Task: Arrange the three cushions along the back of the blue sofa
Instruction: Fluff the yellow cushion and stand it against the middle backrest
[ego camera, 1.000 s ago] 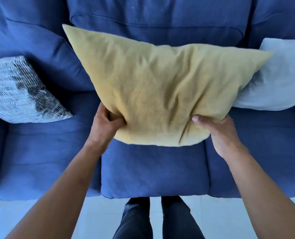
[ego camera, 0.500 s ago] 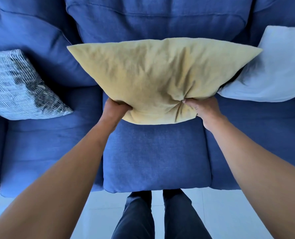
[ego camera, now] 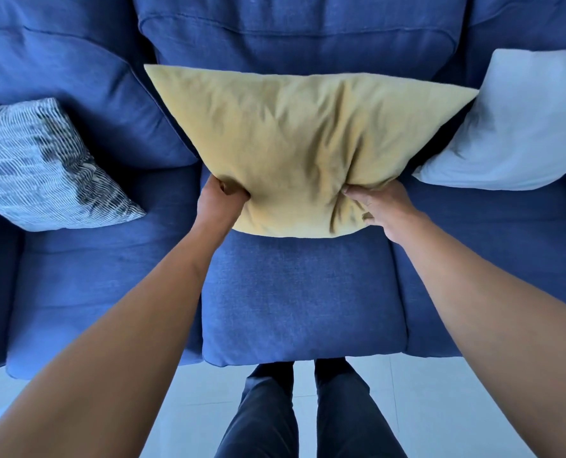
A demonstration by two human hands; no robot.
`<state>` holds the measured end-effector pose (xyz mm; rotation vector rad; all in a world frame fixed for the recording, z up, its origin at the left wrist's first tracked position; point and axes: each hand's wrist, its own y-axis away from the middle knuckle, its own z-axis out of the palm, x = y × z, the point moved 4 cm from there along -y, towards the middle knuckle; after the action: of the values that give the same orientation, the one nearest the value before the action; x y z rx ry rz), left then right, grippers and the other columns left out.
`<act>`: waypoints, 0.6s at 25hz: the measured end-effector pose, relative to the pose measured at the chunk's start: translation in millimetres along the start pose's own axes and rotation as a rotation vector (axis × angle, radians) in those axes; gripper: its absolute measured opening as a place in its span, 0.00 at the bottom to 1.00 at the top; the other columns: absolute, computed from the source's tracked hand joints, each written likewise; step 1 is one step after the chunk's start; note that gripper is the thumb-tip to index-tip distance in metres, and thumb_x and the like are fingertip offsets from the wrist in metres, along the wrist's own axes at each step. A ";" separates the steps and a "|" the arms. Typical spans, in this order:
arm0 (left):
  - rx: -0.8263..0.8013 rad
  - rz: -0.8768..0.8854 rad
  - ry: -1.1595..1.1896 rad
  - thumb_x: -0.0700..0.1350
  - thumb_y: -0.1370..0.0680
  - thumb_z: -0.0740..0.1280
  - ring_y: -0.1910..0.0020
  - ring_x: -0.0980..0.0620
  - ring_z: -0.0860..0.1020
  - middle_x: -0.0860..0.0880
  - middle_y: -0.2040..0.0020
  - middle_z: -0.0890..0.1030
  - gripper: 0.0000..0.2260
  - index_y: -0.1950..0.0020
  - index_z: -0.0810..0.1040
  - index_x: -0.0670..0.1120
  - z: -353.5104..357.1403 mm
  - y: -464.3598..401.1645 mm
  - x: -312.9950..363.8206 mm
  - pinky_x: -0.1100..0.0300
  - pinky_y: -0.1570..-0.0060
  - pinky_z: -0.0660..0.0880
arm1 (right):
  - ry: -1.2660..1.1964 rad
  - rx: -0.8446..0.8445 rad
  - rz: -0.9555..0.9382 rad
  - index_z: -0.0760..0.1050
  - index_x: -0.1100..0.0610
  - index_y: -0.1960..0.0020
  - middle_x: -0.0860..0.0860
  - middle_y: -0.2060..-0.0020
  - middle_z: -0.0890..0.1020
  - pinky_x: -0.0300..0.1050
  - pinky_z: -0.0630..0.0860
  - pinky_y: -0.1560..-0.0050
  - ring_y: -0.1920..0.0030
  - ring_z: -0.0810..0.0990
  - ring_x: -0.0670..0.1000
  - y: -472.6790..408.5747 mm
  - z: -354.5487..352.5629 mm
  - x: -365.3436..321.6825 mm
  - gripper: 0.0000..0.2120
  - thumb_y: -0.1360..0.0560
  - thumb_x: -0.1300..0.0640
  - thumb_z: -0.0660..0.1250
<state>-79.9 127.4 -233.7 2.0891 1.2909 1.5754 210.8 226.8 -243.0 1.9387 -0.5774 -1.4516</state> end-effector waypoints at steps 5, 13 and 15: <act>0.013 0.072 0.041 0.46 0.27 0.73 0.41 0.54 0.82 0.54 0.41 0.85 0.20 0.35 0.78 0.53 -2.6 12.6 -3.4 0.56 0.43 0.80 | -0.022 0.002 -0.023 0.72 0.56 0.35 0.49 0.40 0.80 0.59 0.79 0.43 0.41 0.78 0.54 -0.4 2.5 4.9 0.32 0.33 0.53 0.83; -0.048 0.093 -0.001 0.50 0.24 0.73 0.40 0.53 0.81 0.51 0.36 0.82 0.25 0.28 0.73 0.50 6.4 25.8 -12.1 0.63 0.57 0.72 | 0.244 0.281 -0.057 0.69 0.57 0.30 0.53 0.37 0.80 0.54 0.77 0.37 0.36 0.79 0.58 -1.7 1.7 -3.1 0.43 0.37 0.39 0.78; -0.058 0.084 -0.013 0.51 0.22 0.72 0.38 0.54 0.81 0.53 0.31 0.79 0.31 0.20 0.66 0.54 -1.0 35.0 -13.5 0.65 0.59 0.70 | 0.225 0.321 -0.084 0.70 0.58 0.31 0.53 0.38 0.80 0.49 0.75 0.43 0.36 0.79 0.58 15.9 -0.5 -4.6 0.33 0.29 0.44 0.76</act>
<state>-63.6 96.5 -220.2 2.1399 1.1532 1.6096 210.4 218.9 -228.4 2.3644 -0.6632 -1.2231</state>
